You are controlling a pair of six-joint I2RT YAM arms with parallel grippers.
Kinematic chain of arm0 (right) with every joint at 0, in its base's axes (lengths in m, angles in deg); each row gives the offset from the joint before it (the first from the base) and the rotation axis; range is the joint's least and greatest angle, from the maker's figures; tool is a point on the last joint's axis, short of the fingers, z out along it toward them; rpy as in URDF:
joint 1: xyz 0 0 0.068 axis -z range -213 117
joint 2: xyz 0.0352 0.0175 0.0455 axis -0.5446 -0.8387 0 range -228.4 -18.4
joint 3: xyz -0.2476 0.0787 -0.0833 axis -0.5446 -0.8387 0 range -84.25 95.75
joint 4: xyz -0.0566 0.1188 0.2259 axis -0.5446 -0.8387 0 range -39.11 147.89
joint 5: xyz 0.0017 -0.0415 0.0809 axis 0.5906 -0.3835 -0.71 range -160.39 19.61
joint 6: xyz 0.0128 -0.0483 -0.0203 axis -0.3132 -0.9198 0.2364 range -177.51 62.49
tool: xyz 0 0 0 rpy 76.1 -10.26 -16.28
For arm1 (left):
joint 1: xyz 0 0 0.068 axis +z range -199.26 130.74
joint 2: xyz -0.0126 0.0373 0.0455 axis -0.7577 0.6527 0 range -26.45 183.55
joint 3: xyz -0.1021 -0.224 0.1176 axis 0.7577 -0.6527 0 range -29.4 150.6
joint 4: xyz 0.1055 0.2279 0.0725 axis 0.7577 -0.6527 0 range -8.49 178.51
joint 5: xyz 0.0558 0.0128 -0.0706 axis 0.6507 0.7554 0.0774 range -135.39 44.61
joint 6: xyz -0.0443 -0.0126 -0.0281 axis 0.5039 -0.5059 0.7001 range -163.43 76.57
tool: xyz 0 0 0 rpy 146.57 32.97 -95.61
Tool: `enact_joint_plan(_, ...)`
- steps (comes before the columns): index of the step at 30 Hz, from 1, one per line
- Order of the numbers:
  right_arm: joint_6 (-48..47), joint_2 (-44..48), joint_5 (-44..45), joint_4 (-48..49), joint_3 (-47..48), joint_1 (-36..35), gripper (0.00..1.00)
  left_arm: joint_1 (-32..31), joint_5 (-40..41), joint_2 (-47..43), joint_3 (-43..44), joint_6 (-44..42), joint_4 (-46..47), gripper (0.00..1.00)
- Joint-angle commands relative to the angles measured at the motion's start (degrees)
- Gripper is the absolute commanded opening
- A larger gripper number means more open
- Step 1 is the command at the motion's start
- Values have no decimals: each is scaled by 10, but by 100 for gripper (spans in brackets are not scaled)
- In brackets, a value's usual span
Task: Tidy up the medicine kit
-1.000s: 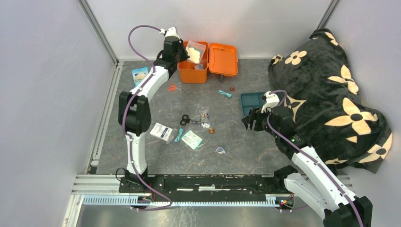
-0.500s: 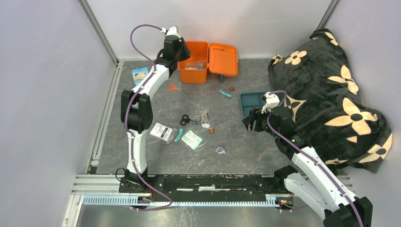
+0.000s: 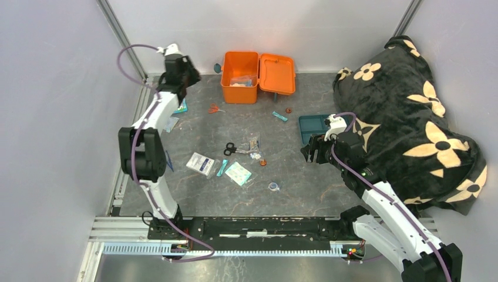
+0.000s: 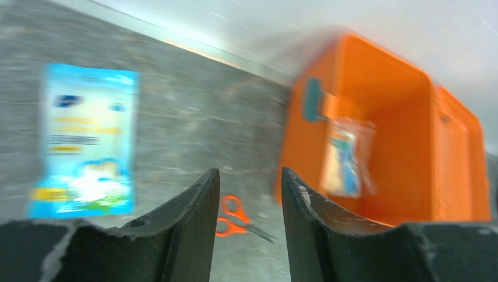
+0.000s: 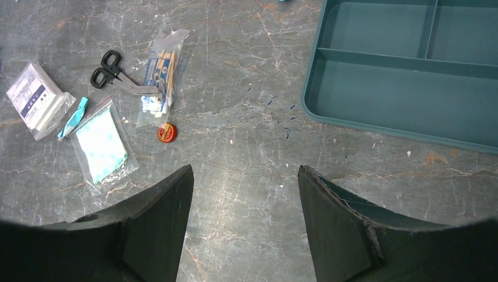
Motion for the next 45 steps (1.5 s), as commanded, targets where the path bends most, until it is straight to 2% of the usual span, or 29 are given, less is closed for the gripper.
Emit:
enact_joint_plan(1, -2, -9, -7, 29, 7, -2, 72, 51, 44, -38, -36, -33, 20, 51)
enact_joint_plan(7, 2, -15, -12, 34, 4, -2, 73, 131, 19, -4, -61, -38, 2, 51)
enact_joint_plan(13, -1, -24, -16, 30, 7, -2, 72, 178, -26, 32, -59, -65, -4, 53)
enact_joint_plan(20, 1, -38, -26, 33, 9, -2, 72, 203, -60, 87, -33, -78, -15, 63)
enact_joint_plan(25, 0, -41, -26, 29, 10, -2, 72, 207, -83, 130, -2, -87, -33, 65)
enact_joint_plan(36, -3, -48, -29, 28, 13, -3, 72, 208, -82, 165, 0, -92, -40, 65)
enact_joint_plan(39, -3, -47, -28, 28, 13, -2, 72, 208, -87, 172, -1, -91, -42, 59)
enact_joint_plan(45, -3, -42, -25, 26, 13, -2, 72, 208, -100, 167, -1, -81, -43, 34)
